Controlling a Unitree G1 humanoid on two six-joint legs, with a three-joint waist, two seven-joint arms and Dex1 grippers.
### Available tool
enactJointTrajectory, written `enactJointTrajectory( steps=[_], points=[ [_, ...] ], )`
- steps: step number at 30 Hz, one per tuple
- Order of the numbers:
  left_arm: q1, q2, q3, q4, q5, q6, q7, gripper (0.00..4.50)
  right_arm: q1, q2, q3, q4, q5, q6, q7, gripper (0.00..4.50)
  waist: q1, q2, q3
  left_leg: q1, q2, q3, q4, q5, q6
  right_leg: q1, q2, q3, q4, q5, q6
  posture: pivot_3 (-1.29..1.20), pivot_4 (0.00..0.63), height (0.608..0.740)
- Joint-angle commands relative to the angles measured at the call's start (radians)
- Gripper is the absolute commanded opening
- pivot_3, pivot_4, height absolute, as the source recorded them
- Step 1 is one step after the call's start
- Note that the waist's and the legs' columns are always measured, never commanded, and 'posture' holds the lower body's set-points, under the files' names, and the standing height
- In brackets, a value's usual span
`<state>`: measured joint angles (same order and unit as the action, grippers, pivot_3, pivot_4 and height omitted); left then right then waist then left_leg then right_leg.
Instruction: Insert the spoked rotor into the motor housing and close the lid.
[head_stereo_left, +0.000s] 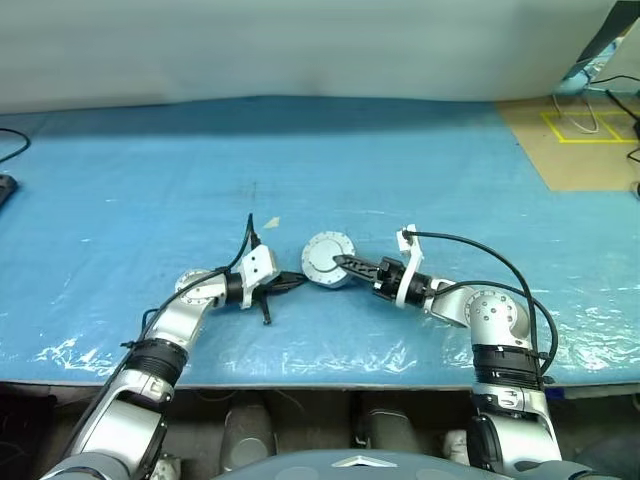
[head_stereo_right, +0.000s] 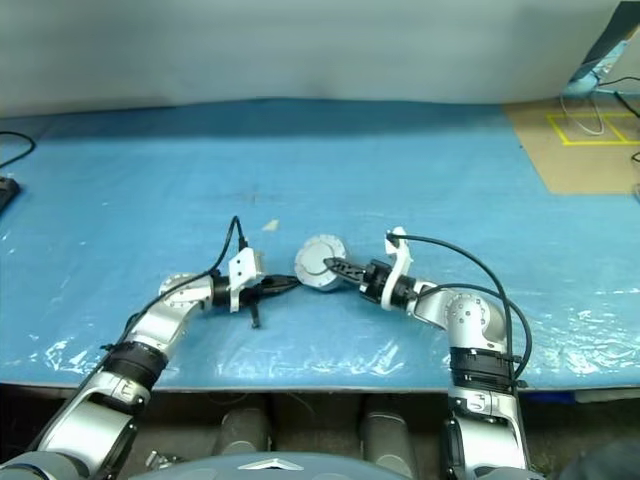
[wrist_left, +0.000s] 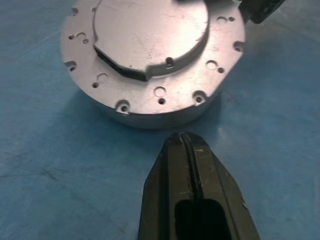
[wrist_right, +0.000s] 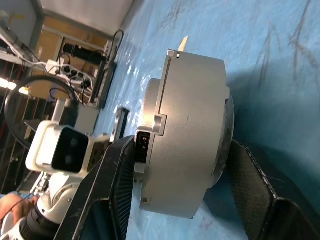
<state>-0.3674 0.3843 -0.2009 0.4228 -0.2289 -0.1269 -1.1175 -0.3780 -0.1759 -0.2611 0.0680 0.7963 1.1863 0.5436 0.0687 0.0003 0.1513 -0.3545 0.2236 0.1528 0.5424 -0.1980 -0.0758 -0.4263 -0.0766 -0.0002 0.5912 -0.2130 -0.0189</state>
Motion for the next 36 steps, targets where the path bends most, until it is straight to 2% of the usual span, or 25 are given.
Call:
enactJointTrajectory(
  steps=[1,6,12,15,23,26,31,36],
  points=[
    [0.027,0.044,0.063,-0.093,-0.106,0.111,-0.065,0.0,-0.048,0.028,-0.072,-0.003,0.077,-0.006,-0.025,2.4,0.0,0.0,0.0,0.0,0.001,0.0,0.0,0.0,0.0,0.0,0.001,0.0,0.0,0.0,0.0,0.0,0.15,0.74],
    [0.068,0.102,0.102,-0.194,-0.18,0.254,-0.102,0.0,-0.076,0.059,-0.121,0.017,0.118,-0.002,-0.059,2.4,0.001,0.001,0.001,0.0,0.002,0.0,-0.001,-0.001,-0.001,-0.001,0.002,-0.001,0.0,0.0,-0.001,0.0,0.15,0.74],
    [0.03,0.074,0.211,-0.293,-0.357,0.573,0.02,0.0,-0.12,0.098,-0.16,-0.024,0.209,0.026,-0.096,2.4,0.001,0.001,0.002,-0.001,0.002,0.0,0.0,-0.001,-0.001,-0.001,0.002,-0.001,0.001,0.0,-0.001,0.0,0.15,0.74],
    [0.01,0.05,0.241,-0.325,-0.416,0.684,0.077,0.58,-0.136,0.103,-0.168,-0.05,0.261,0.04,-0.113,2.4,0.001,0.001,0.002,-0.001,0.001,0.0,0.001,-0.001,-0.001,-0.001,0.002,-0.001,0.001,0.0,-0.001,0.0,0.15,0.74],
    [0.02,0.03,0.326,-0.425,-0.645,0.95,0.115,3.41,-0.146,0.096,-0.165,-0.077,0.336,0.059,-0.173,2.4,0.0,0.001,0.002,-0.002,0.002,-0.001,0.0,-0.001,-0.001,-0.001,0.002,-0.001,0.001,0.002,0.003,0.0,0.15,0.74],
    [0.028,0.004,0.358,-0.423,-0.686,0.99,0.165,4.47,-0.147,0.092,-0.158,-0.084,0.352,0.062,-0.184,2.4,0.001,0.001,0.002,-0.002,0.001,-0.001,0.001,-0.001,-0.001,-0.001,0.002,-0.001,0.001,0.002,0.003,0.0,0.15,0.74],
    [0.008,-0.083,0.407,-0.356,-0.743,1.087,0.322,4.47,-0.154,0.078,-0.15,-0.09,0.381,0.072,-0.196,2.4,0.003,0.001,0.002,-0.003,0.001,-0.001,0.003,-0.001,-0.001,-0.001,0.002,-0.001,0.001,0.002,0.003,0.0,0.15,0.74],
    [-0.012,-0.158,0.425,-0.352,-0.778,1.103,0.38,4.47,-0.166,0.061,-0.147,-0.089,0.409,0.075,-0.208,2.4,0.005,0.001,0.002,-0.006,0.001,-0.003,0.005,-0.001,-0.001,-0.001,0.002,-0.001,0.001,0.002,0.004,0.0,0.15,0.74]
  ],
)
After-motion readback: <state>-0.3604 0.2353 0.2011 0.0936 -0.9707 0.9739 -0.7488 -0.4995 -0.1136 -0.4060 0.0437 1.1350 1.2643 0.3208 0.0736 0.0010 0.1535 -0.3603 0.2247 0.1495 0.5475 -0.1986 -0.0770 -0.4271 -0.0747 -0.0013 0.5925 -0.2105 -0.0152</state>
